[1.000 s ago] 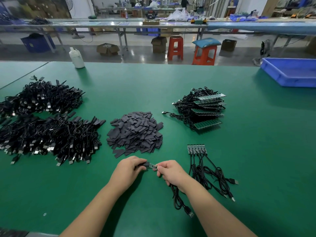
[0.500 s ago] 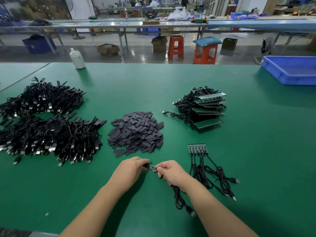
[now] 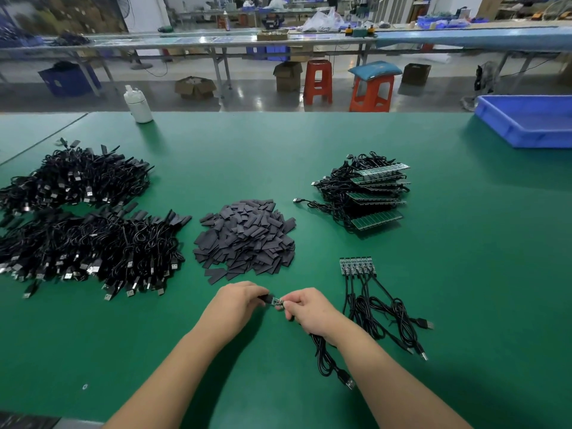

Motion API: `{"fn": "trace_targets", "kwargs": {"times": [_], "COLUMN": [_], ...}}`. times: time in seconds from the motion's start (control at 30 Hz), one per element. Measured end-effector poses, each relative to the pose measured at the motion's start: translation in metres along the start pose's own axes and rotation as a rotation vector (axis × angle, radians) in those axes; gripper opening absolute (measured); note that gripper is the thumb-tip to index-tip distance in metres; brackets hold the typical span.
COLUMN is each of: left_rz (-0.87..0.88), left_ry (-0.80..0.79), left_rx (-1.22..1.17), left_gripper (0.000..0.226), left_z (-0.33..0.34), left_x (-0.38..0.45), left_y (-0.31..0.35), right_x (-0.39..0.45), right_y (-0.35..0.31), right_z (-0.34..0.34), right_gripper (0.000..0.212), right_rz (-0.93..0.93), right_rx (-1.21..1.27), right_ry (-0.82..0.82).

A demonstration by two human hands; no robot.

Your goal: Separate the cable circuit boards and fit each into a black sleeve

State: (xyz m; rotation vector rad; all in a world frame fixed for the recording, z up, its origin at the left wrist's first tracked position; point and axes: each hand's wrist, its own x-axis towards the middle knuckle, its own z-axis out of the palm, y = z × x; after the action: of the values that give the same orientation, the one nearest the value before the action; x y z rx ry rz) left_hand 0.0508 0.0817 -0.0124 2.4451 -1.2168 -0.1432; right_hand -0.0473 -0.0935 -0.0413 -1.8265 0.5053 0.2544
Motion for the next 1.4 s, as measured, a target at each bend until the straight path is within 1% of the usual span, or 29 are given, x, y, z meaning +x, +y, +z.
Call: {"fn": "trace_targets", "kwargs": {"times": [0.13,0.23,0.33,0.47,0.53,0.63,0.7,0.83,0.97,1.13,1.27,1.33,1.37,1.4], "left_rz": [0.055,0.069,0.067,0.004,-0.03,-0.019,0.005,0.038,0.049,0.017,0.043,0.051,0.057,0.061], "left_ry": [-0.081,-0.114,-0.091,-0.009,0.006,-0.006,-0.042,-0.12,-0.167,-0.232,-0.274,-0.258,-0.228,-0.176], "left_rx": [0.027,0.104,0.131,0.008,-0.025,-0.038,0.002,0.195,0.338,0.397,0.432,0.426,0.396,0.342], "left_gripper": [0.022,0.022,0.023,0.021,0.02,0.02,0.022,0.03,0.03,0.027,0.023,0.022,0.024,0.031], "left_z": [0.004,0.006,0.008,0.015,0.018,0.022,0.023,0.025,0.023,0.022,0.02,0.017,0.017,0.018], "left_x": [0.002,0.005,0.006,0.0,-0.003,-0.004,-0.001,0.006,0.011,0.015,0.016,0.016,0.017,0.016], "left_y": [0.008,0.013,0.017,0.02,0.02,0.019,0.02,0.025,0.03,0.037,0.041,0.041,0.04,0.038], "right_x": [0.003,0.003,0.003,0.003,0.002,0.002,0.002,-0.003,-0.008,-0.009,-0.008,-0.01,-0.011,-0.011], "right_y": [0.002,0.003,0.003,0.001,0.0,0.001,0.001,-0.005,-0.01,-0.01,-0.008,-0.01,-0.011,-0.011], "right_z": [0.001,0.002,0.002,0.001,0.002,0.001,0.001,0.002,0.002,0.005,0.008,0.009,0.009,0.009], "right_gripper": [0.019,0.019,0.022,0.02,0.022,0.025,0.025,0.032,0.037,0.04,0.037,0.034,0.032,0.031], "right_rz": [-0.018,-0.03,-0.035,-0.036,-0.039,-0.034,-0.023,-0.017,-0.016,-0.018,-0.045,-0.06,-0.067,-0.071], "right_rx": [0.001,0.026,0.039,0.069,0.082,0.087,0.081,0.144,0.19,0.171,0.1,0.067,0.051,0.048], "right_ry": [-0.014,-0.033,-0.025,-0.021,-0.024,-0.03,-0.037,-0.067,-0.098,-0.083,-0.053,-0.038,-0.03,-0.021]}}
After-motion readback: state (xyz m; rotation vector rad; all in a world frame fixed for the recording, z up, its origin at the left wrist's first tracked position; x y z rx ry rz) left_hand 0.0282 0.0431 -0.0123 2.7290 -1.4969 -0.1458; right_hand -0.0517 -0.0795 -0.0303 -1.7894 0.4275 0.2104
